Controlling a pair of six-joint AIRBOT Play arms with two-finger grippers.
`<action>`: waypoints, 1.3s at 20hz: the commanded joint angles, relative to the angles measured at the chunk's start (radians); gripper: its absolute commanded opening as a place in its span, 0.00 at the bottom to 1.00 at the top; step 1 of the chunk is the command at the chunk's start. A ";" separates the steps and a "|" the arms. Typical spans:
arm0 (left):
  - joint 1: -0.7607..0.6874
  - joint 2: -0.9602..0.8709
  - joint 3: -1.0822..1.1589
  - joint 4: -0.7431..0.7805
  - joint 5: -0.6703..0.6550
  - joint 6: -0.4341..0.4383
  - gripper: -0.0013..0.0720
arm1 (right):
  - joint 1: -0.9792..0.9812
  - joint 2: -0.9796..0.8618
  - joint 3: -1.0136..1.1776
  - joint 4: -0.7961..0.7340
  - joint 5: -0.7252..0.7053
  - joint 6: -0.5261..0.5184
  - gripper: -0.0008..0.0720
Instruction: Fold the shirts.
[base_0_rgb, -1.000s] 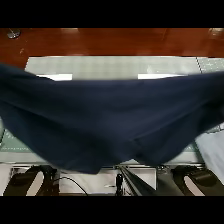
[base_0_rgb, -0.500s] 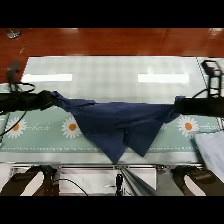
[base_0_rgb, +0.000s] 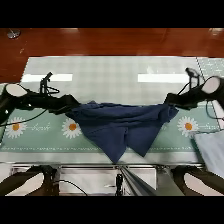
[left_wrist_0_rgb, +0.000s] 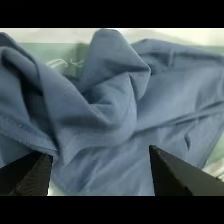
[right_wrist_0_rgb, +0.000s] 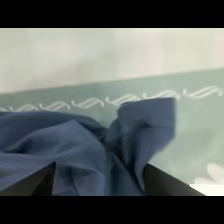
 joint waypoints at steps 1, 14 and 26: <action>0.105 0.018 0.077 0.064 -0.154 0.004 0.98 | -0.139 0.007 0.166 0.020 0.145 -0.105 0.87; -0.058 0.222 -0.546 -0.214 0.114 0.015 0.98 | -0.463 0.357 -0.430 0.525 -0.051 -0.299 0.86; -0.227 0.019 -0.468 -0.521 0.318 0.187 0.77 | -0.463 0.357 -0.430 0.501 -0.005 -0.338 0.86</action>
